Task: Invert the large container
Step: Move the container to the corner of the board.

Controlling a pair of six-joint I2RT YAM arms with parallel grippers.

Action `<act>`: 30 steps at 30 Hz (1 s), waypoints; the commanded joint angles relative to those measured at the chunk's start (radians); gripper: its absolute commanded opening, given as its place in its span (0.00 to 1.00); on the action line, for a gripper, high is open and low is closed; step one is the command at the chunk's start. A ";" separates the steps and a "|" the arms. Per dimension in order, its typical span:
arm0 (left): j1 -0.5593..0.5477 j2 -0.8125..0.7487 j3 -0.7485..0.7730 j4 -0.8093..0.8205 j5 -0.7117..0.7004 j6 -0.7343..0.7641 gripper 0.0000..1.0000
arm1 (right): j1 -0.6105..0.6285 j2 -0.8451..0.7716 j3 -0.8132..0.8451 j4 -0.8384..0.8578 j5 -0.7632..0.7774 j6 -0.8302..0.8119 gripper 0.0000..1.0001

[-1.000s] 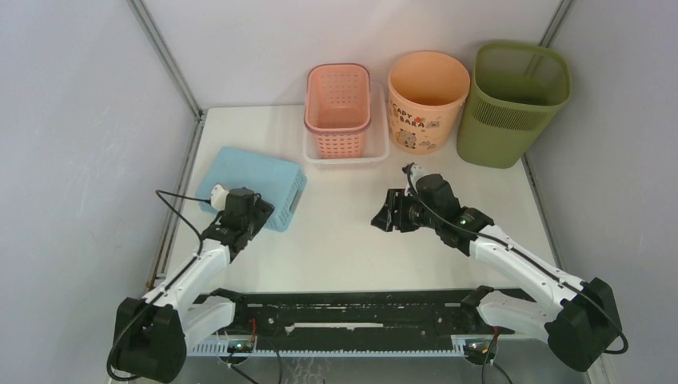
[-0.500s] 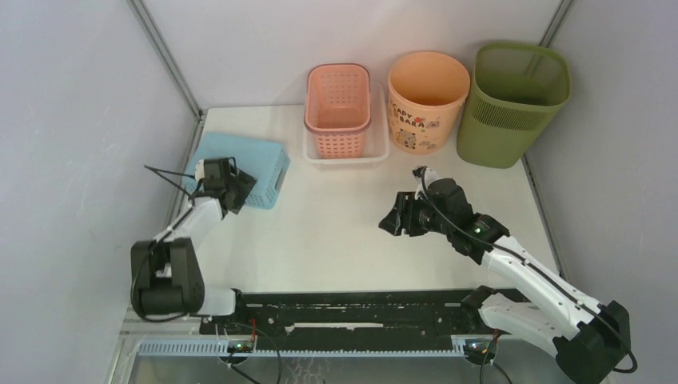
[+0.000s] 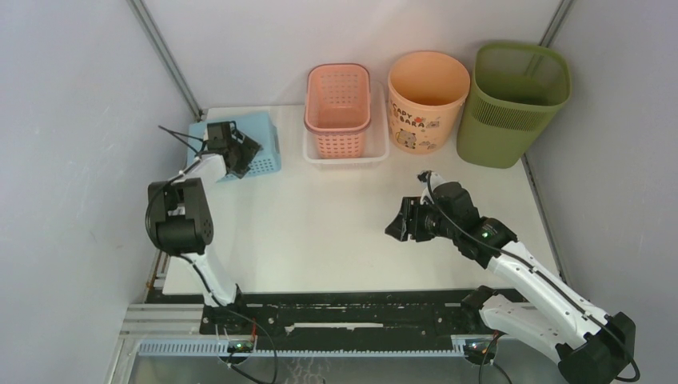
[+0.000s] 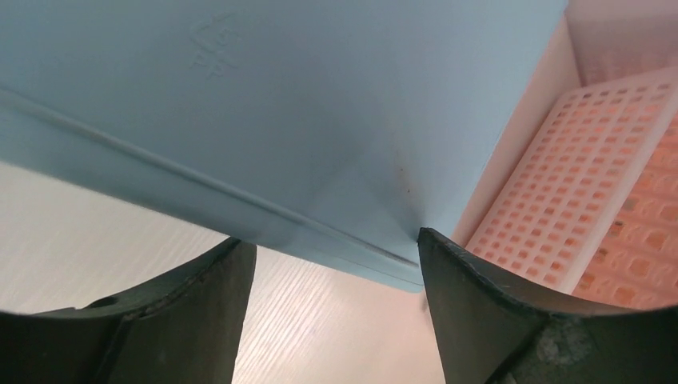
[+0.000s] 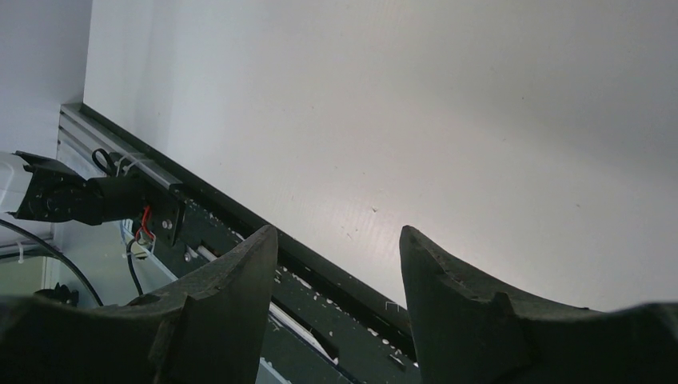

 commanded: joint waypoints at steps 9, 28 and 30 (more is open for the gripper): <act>0.017 -0.003 0.237 0.015 0.089 0.155 0.99 | 0.026 0.014 0.015 -0.016 -0.005 -0.013 0.67; 0.075 -0.468 -0.366 -0.157 -0.261 -0.235 0.88 | 0.188 0.048 -0.023 0.036 0.073 0.033 0.69; 0.101 -0.436 -0.349 -0.166 -0.254 -0.246 0.85 | 0.189 0.031 -0.036 0.032 0.077 0.036 0.69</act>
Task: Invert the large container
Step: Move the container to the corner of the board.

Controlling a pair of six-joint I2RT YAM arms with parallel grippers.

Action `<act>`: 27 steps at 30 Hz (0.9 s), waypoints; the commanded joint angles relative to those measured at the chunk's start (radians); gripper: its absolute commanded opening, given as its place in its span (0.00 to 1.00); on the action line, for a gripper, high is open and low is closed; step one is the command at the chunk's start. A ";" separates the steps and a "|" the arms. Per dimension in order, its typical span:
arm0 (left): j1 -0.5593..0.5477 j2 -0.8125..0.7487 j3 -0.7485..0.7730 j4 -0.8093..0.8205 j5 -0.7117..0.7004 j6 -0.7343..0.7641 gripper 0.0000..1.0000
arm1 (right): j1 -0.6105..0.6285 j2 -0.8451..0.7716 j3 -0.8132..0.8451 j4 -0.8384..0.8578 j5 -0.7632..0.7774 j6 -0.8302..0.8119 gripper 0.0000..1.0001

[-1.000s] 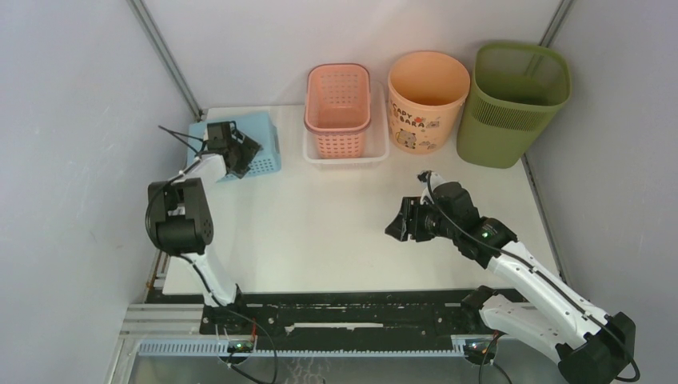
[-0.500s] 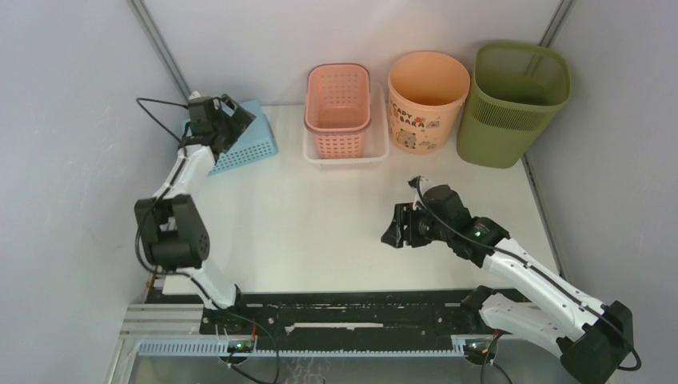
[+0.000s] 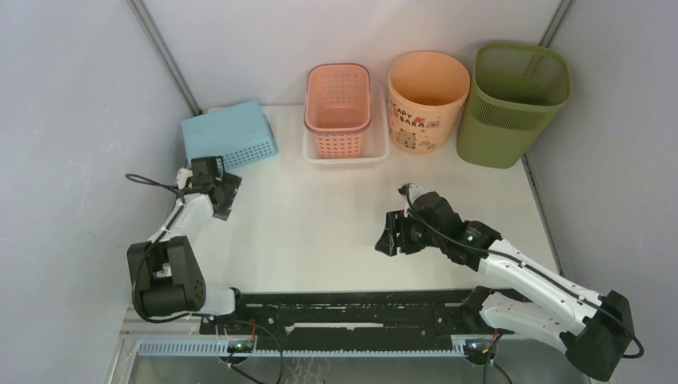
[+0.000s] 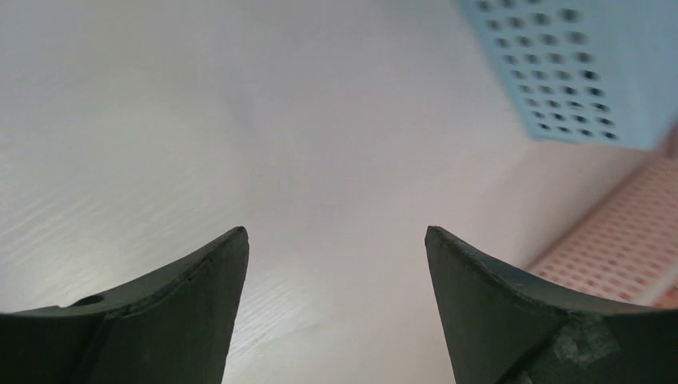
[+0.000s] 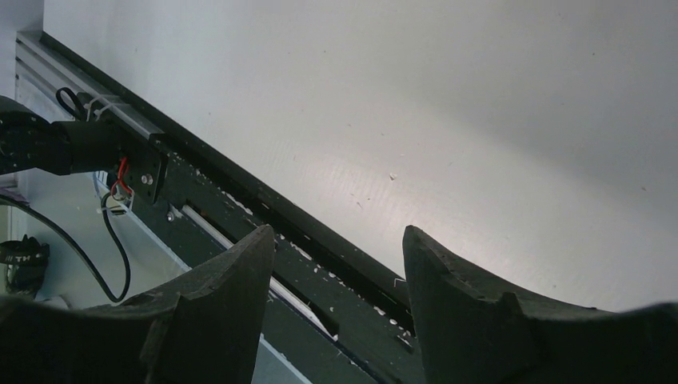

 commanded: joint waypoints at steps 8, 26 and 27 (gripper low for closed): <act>0.119 0.270 0.257 -0.105 0.008 -0.082 0.82 | 0.008 -0.058 -0.034 0.003 0.040 -0.001 0.69; 0.125 0.433 0.418 -0.156 -0.124 -0.403 0.81 | -0.016 -0.009 -0.034 -0.024 0.034 -0.022 0.70; 0.125 0.438 0.428 -0.145 -0.123 -0.408 0.81 | -0.020 -0.005 -0.034 -0.024 0.029 -0.024 0.70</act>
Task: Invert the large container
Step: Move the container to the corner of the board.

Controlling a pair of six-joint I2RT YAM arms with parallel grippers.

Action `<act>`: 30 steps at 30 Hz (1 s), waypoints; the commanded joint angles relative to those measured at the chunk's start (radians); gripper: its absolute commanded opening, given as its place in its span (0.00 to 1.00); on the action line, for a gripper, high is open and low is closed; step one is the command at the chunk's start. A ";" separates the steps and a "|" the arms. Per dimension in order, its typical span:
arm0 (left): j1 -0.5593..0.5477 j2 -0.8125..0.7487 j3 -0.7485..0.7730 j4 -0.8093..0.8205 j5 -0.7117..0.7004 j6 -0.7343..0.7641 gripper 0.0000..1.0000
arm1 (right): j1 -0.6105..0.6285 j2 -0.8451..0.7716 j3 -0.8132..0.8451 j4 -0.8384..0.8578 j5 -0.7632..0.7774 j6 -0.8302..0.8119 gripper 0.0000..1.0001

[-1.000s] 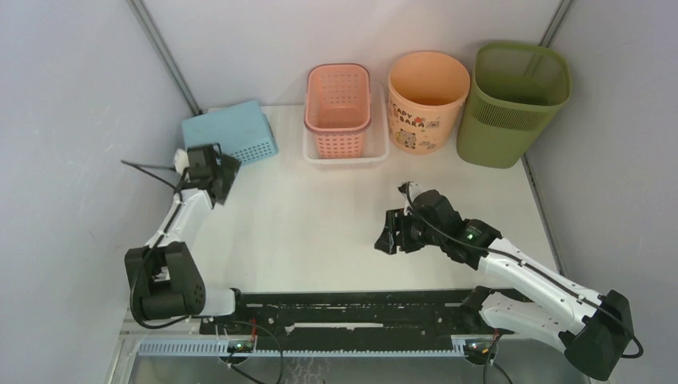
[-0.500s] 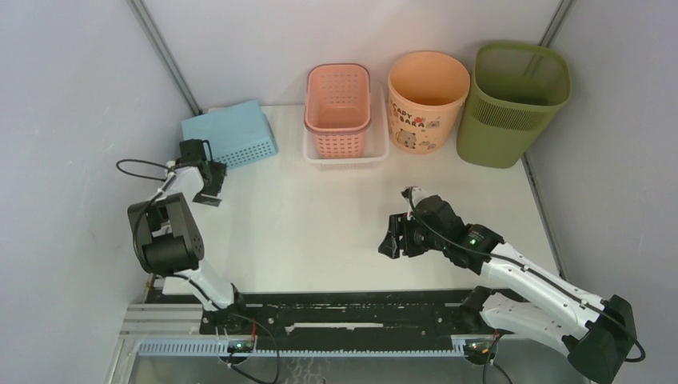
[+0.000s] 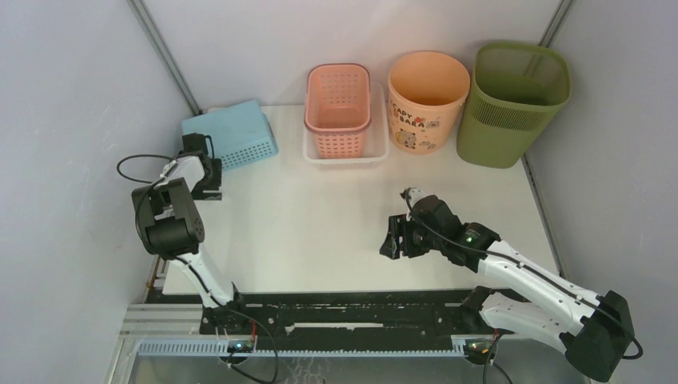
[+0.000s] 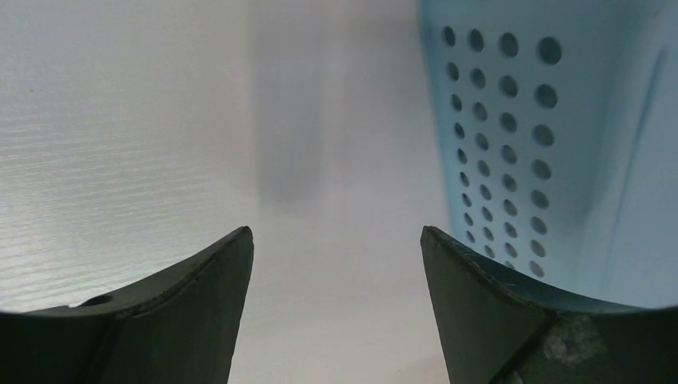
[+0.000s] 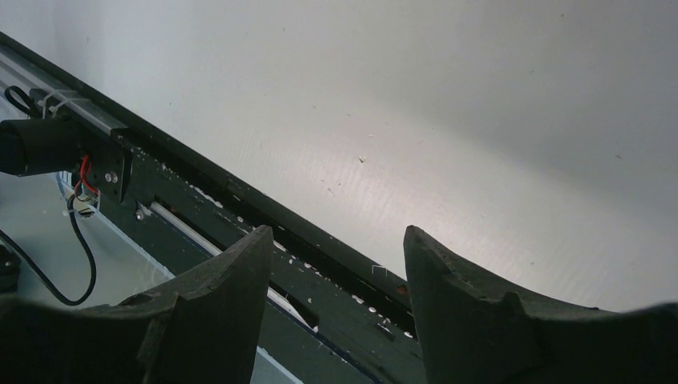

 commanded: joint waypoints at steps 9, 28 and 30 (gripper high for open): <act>0.000 0.031 0.105 0.176 -0.022 -0.077 0.79 | -0.031 0.032 0.016 0.001 -0.007 -0.030 0.70; -0.055 0.100 0.113 0.498 0.006 -0.027 0.82 | -0.043 0.061 0.029 -0.021 -0.001 -0.040 0.70; -0.058 0.105 0.115 0.513 0.003 -0.029 0.82 | -0.043 0.065 0.029 -0.023 0.002 -0.039 0.70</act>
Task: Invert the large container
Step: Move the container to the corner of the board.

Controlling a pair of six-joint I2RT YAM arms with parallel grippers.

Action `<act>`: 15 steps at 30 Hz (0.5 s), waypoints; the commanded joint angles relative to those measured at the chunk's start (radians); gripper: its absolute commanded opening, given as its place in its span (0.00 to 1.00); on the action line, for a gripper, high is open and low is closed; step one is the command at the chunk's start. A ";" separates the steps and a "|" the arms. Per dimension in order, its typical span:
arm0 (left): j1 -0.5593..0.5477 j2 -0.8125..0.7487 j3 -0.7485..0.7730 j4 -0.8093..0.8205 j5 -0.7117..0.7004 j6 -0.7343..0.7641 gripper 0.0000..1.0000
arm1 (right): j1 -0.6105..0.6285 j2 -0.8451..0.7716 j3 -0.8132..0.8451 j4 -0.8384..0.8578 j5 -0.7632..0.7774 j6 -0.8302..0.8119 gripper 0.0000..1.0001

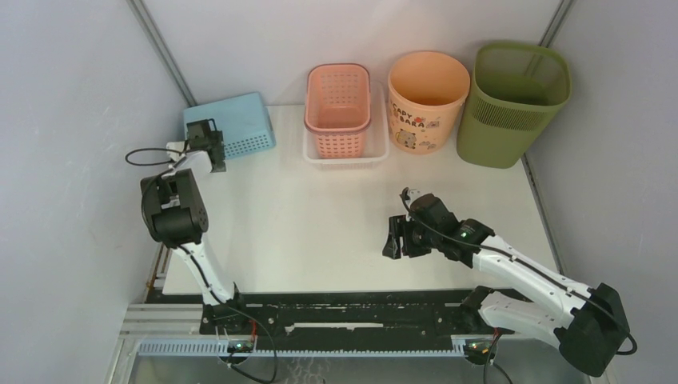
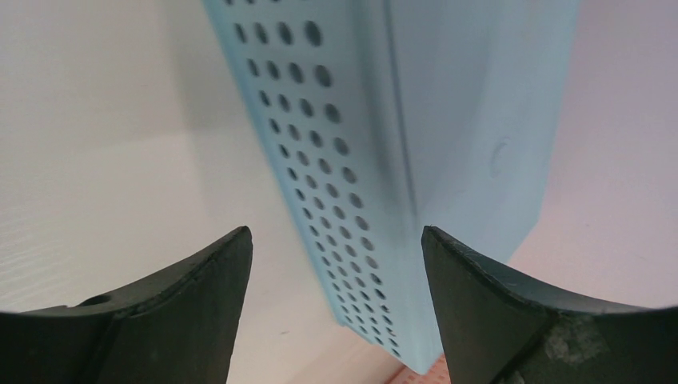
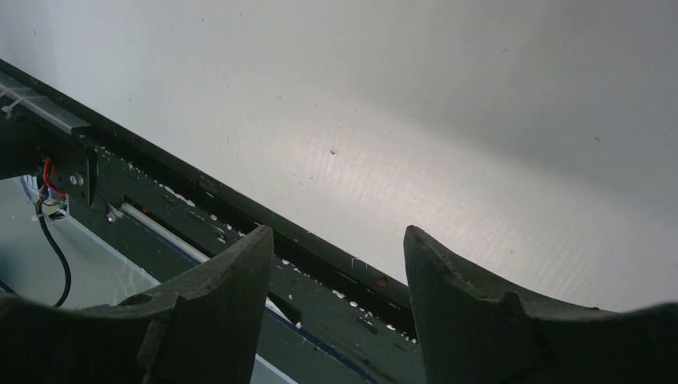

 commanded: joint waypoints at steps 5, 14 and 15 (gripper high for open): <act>-0.024 0.022 0.027 0.206 0.010 0.052 0.84 | -0.004 0.016 0.029 0.008 0.005 -0.024 0.70; -0.025 0.071 0.028 0.391 0.078 0.148 0.88 | -0.004 0.008 0.029 0.001 0.007 -0.031 0.70; -0.023 0.076 0.031 0.415 0.098 0.162 0.88 | -0.004 0.006 0.029 0.001 0.007 -0.031 0.70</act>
